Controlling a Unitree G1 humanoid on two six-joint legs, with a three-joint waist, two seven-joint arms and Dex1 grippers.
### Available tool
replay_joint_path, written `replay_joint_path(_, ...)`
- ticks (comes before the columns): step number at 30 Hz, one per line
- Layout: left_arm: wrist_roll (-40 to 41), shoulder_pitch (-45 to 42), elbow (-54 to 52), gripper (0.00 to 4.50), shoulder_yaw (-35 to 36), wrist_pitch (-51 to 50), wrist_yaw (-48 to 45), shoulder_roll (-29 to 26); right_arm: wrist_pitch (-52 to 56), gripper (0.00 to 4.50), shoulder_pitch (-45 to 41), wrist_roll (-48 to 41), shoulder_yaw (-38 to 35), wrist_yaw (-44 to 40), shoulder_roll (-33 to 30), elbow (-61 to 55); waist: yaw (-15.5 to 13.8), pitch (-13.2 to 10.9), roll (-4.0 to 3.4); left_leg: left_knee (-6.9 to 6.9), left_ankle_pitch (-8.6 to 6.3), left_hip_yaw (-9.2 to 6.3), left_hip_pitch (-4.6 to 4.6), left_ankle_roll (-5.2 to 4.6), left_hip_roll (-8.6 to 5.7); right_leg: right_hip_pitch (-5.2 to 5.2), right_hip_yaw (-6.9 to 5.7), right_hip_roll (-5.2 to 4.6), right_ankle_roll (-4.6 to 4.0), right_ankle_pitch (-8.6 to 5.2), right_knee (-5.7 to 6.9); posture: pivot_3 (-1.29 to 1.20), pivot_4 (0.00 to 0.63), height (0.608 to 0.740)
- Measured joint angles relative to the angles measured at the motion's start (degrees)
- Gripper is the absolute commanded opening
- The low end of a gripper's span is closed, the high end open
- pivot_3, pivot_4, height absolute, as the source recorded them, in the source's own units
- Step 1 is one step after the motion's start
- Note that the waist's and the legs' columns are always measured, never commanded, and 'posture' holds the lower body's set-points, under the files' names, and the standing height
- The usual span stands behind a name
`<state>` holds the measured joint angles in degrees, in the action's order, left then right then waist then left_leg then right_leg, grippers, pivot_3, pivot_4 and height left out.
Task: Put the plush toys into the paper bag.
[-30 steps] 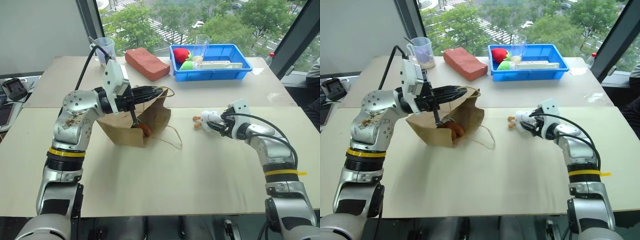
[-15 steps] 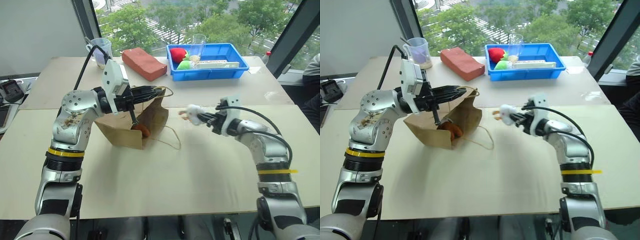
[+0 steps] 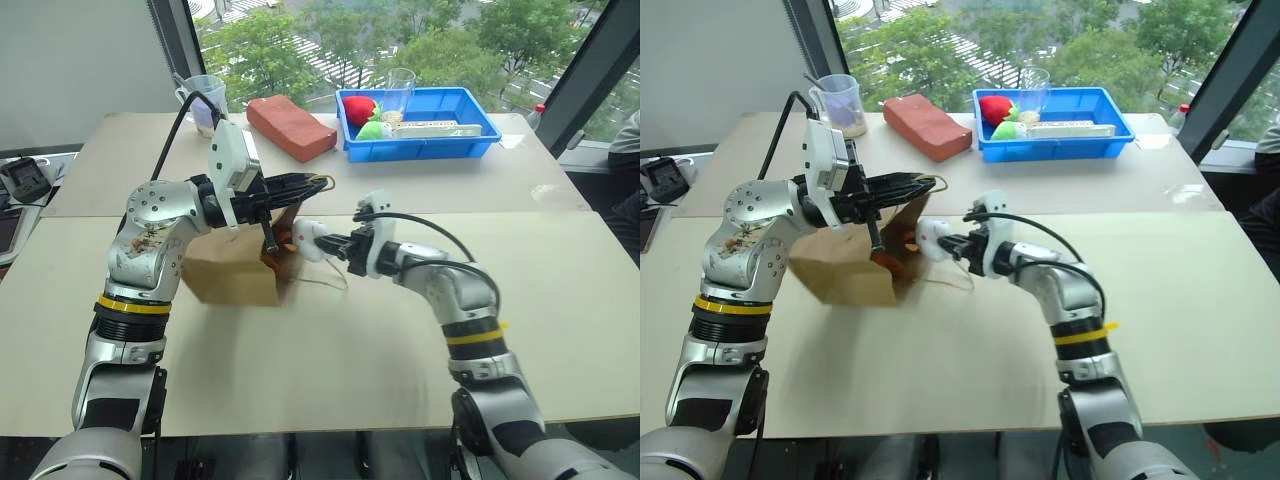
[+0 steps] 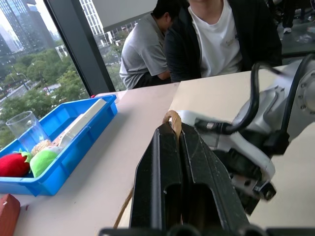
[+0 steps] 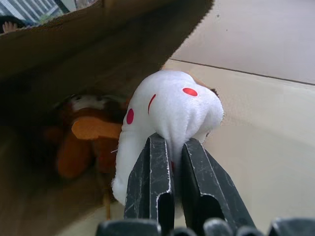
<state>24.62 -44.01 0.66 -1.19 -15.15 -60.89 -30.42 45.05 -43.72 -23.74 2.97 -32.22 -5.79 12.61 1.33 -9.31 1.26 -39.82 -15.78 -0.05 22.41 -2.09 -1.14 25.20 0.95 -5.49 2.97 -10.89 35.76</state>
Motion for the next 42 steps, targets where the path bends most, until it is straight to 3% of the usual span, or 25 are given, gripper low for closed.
replay_joint_path(8, 0.0, 0.0, -0.04, 0.0, -0.09, 0.0, -0.38, -0.29, -1.88, 0.02, -1.96, 0.01, 0.66, -0.21, 1.62, 1.38, -0.19, 0.0, -0.01, 0.02, 0.0, -0.07, 0.01, 0.01, -0.03, 0.01, -0.05, -0.03, 0.0, 0.0, 0.01, 0.0, 0.15, 0.74)
replay_joint_path(16, -0.07, -0.09, 0.35, 0.0, 0.04, 0.18, -0.48, -0.78, 0.11, 0.02, 2.13, -0.29, -2.61, 0.02, -5.05, -4.33, -0.21, 0.0, -0.01, 0.03, -0.01, -0.04, 0.01, -0.01, 0.0, 0.02, -0.05, -0.01, 0.0, 0.0, 0.01, 0.0, 0.15, 0.74)
replay_joint_path(24, -1.24, -3.14, 5.48, 0.0, -0.05, 2.57, -1.55, 0.14, 10.26, 0.02, 6.29, -5.96, -0.31, -4.3, -9.98, -17.2, -0.2, 0.0, -0.01, 0.01, -0.01, -0.03, 0.01, -0.02, 0.01, -0.01, -0.04, 0.01, 0.0, 0.0, 0.0, 0.0, 0.15, 0.74)
replay_joint_path(30, -2.11, -5.38, 7.46, 0.0, -1.08, 3.29, -2.68, 2.94, 10.59, 0.02, 6.24, -6.65, 5.36, -4.99, -5.83, -16.02, -0.17, 0.0, -0.01, -0.01, -0.01, -0.02, 0.01, -0.02, -0.01, -0.02, -0.04, 0.0, 0.0, 0.0, 0.0, 0.0, 0.15, 0.74)
replay_joint_path(42, -2.58, -6.83, 8.87, 0.0, -2.63, 4.36, -3.59, 5.93, 4.02, 0.02, 1.9, -4.93, 6.59, -4.08, 3.24, -9.16, -0.05, 0.0, -0.01, 0.0, -0.01, -0.06, 0.01, -0.01, -0.01, 0.02, -0.05, 0.0, 0.0, 0.0, 0.02, 0.0, 0.15, 0.74)
